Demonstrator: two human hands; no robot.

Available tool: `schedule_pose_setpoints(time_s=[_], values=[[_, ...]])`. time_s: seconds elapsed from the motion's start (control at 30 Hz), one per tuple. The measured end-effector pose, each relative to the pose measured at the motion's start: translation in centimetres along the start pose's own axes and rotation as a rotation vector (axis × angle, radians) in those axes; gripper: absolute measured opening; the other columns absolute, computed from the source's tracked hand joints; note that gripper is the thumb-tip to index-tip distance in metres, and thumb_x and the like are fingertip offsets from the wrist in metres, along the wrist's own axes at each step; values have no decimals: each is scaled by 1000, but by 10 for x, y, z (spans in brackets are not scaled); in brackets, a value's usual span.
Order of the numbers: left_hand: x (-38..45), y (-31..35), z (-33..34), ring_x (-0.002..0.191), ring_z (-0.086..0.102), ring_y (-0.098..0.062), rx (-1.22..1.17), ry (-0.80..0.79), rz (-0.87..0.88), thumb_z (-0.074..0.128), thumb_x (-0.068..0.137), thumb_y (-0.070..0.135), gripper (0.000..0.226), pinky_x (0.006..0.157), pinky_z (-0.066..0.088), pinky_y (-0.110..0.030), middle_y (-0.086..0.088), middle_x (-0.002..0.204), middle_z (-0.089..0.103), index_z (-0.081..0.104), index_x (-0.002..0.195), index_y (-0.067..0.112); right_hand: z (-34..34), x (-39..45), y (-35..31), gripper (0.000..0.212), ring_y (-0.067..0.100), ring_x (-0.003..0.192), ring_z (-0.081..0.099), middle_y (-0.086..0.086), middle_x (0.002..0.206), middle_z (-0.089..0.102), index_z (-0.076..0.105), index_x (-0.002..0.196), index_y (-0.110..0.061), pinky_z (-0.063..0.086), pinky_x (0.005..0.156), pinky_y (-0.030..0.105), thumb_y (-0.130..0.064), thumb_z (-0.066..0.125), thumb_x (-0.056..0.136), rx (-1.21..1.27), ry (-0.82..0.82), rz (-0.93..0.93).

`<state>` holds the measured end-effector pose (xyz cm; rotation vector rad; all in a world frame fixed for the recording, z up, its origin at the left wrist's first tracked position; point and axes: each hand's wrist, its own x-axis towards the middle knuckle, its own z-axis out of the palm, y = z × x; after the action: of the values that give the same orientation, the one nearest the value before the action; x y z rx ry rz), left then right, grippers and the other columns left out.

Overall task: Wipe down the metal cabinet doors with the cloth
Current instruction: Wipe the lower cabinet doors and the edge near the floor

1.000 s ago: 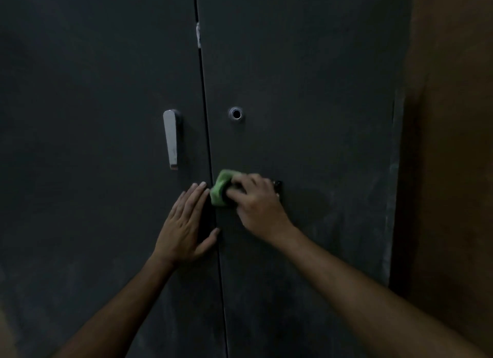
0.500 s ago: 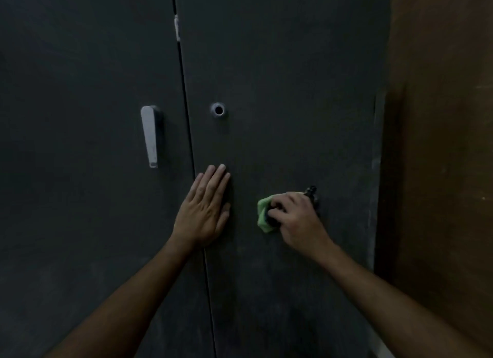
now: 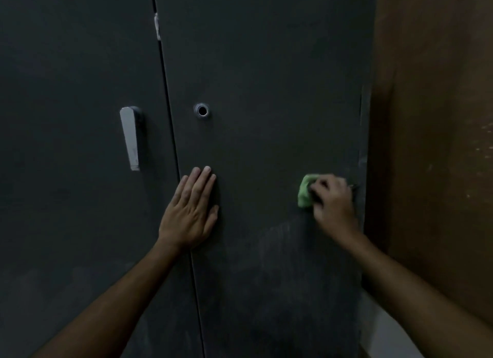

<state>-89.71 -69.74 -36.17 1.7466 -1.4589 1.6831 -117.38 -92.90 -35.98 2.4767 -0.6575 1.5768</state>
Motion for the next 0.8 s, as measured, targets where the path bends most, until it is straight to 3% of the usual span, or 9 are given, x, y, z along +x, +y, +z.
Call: schedule_pose_setpoints(time_s=[0.1, 0.17, 0.3, 0.37, 0.43, 0.5, 0.6, 0.7, 0.8], values=[[0, 1, 0, 163, 12, -29, 9, 2, -4, 45, 105, 40, 72, 133, 11, -46, -15, 173, 19, 28, 163, 1, -10, 53, 0, 43, 40, 108, 51, 19, 121, 56, 69, 113, -3, 41, 95, 44, 12, 58, 73, 65, 174, 278], [0, 1, -1, 163, 12, -29, 17, -1, -6, 44, 105, 40, 72, 133, 11, -46, -15, 174, 18, 27, 163, 1, 0, 51, -28, 43, 39, 105, 52, 19, 120, 59, 70, 109, -3, 43, 93, 42, 15, 57, 72, 130, 192, 154], [0, 2, -3, 162, 15, -31, 9, 1, -12, 45, 104, 39, 71, 133, 12, -47, -15, 173, 20, 29, 162, 0, 23, -35, -25, 32, 39, 100, 60, 13, 112, 65, 74, 98, -11, 49, 87, 47, 4, 62, 72, 4, -79, -283], [0, 2, -2, 162, 15, -31, 10, 0, -16, 46, 104, 38, 71, 132, 12, -47, -15, 173, 20, 29, 162, 0, 10, -33, 12, 32, 41, 96, 60, 17, 107, 65, 74, 95, -7, 51, 84, 49, 7, 65, 67, -11, -86, -186], [-1, 2, 0, 162, 15, -31, 14, -6, -15, 45, 105, 39, 72, 132, 12, -48, -14, 174, 19, 28, 163, 1, -9, 3, 44, 40, 45, 101, 55, 21, 112, 58, 70, 101, -2, 48, 88, 51, 14, 64, 65, -28, 8, 122], [-1, 1, 2, 162, 14, -31, 24, -6, -10, 43, 105, 40, 72, 133, 11, -47, -14, 174, 17, 26, 164, 2, -20, 47, 50, 46, 40, 109, 49, 19, 121, 52, 67, 113, -2, 42, 94, 47, 15, 57, 71, -21, 114, 289], [-1, 0, 3, 163, 13, -30, 33, -1, -8, 42, 105, 40, 73, 133, 10, -46, -13, 175, 16, 24, 165, 3, -9, 44, 18, 44, 33, 112, 47, 16, 124, 53, 67, 115, -5, 39, 96, 39, 14, 57, 76, 43, 140, 184], [-1, 1, 1, 163, 13, -30, 35, -11, -11, 42, 105, 41, 73, 133, 10, -47, -14, 174, 17, 24, 164, 3, 13, -29, 17, 41, 40, 108, 55, 17, 117, 60, 73, 105, -6, 48, 93, 50, 11, 72, 68, -45, -71, -50], [0, 2, -1, 162, 14, -30, 36, -16, -18, 42, 105, 41, 73, 133, 11, -48, -15, 174, 19, 25, 164, 2, 0, -29, 58, 45, 45, 101, 55, 21, 111, 57, 71, 103, -3, 46, 87, 47, 15, 67, 63, -29, -77, 93]])
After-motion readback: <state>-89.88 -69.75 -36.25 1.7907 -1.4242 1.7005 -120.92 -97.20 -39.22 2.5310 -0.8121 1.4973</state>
